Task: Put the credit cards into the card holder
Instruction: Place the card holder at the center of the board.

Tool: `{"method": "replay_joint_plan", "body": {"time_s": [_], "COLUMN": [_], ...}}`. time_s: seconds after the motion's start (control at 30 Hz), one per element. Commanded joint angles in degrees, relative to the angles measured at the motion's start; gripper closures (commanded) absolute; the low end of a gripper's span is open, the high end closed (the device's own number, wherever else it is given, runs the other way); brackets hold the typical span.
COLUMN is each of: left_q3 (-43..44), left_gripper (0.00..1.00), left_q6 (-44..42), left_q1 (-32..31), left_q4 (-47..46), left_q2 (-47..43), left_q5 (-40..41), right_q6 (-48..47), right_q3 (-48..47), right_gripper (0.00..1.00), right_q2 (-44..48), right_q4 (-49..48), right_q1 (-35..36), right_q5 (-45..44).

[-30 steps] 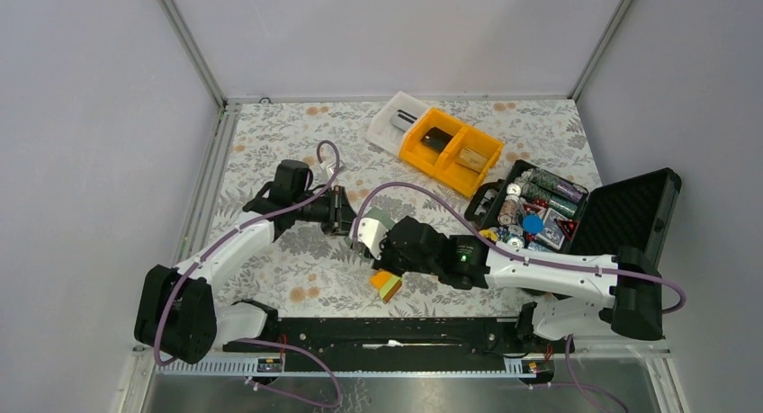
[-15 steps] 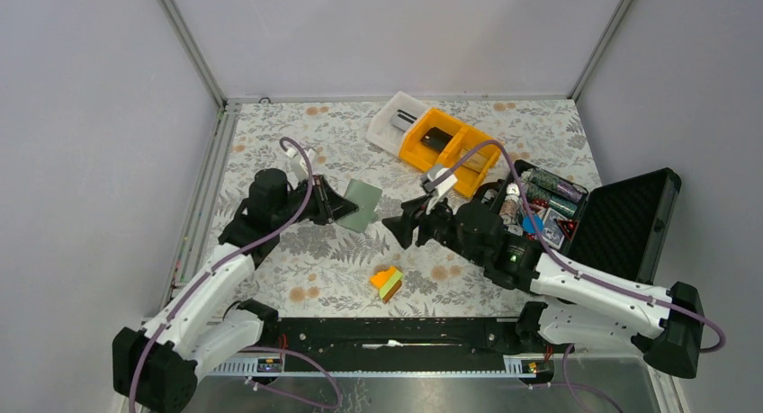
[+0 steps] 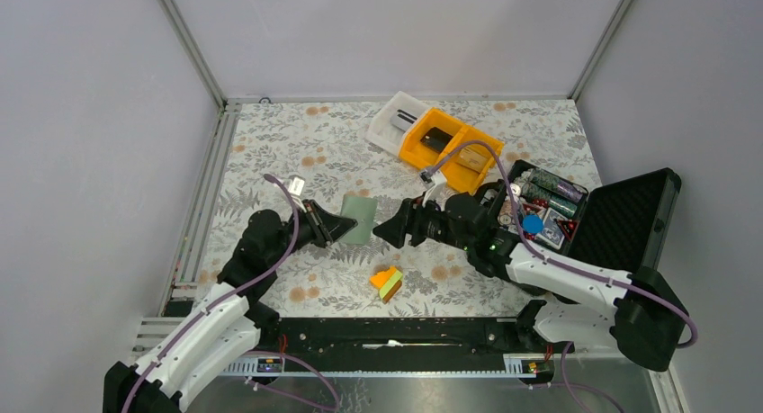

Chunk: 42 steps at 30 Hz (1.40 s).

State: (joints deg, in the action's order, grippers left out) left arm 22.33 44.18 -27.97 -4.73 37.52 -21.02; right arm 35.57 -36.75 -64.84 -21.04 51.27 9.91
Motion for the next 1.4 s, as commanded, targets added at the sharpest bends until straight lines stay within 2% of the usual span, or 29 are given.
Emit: {"method": "replay_joint_plan", "body": {"time_s": [0.0,0.27,0.47,0.6,0.73,0.77,0.8,1.1,1.23,1.37], "left_q3": [-0.56,-1.58,-2.76,-4.61,-5.21,-5.4,-5.52,-3.13,-0.88,2.45], "left_gripper": [1.0,1.0,1.0,1.0,1.0,1.0,0.98,0.37,0.22,0.16], "left_q6": [2.66,3.35,3.45,4.38,4.6,4.55,4.4,-1.27,-4.13,-5.8], "left_q1": [-0.25,-0.25,-0.25,-0.24,-0.19,-0.2,-0.16,-0.16,-0.2,-0.25], "left_q4": [-7.65,-9.55,-11.81,-15.41,-16.44,-16.71,-16.82,-9.05,-4.51,-2.2], "left_q2": [-2.4,-1.93,-1.46,-0.16,2.81,3.65,4.48,14.78,20.53,23.45], "left_q5": [1.92,0.74,0.47,-0.08,0.24,0.65,1.39,13.13,17.74,19.97], "right_q6": [4.52,4.89,5.0,4.38,1.48,0.77,0.04,-3.77,-4.43,-4.17], "right_q3": [0.0,-0.61,-1.57,-1.48,-2.07,-2.34,-2.62,-5.33,-7.74,-9.66], "right_gripper": [0.32,0.37,0.45,0.64,0.96,1.0,1.0,1.0,1.0,1.0], "right_q2": [-1.74,-5.15,-7.17,-7.7,-7.84,-8.16,-8.71,-19.31,-25.65,-29.64], "right_q4": [-3.92,-4.98,-5.62,-5.95,-4.92,-4.25,-3.55,-0.76,0.38,-0.28], "right_q1": [-0.38,-0.38,-0.38,-0.54,-0.87,-1.09,-1.4,-4.79,-5.81,-6.46], "right_q5": [2.05,1.84,-0.89,-3.89,-6.63,-7.26,-7.57,-1.81,2.56,10.59]}}
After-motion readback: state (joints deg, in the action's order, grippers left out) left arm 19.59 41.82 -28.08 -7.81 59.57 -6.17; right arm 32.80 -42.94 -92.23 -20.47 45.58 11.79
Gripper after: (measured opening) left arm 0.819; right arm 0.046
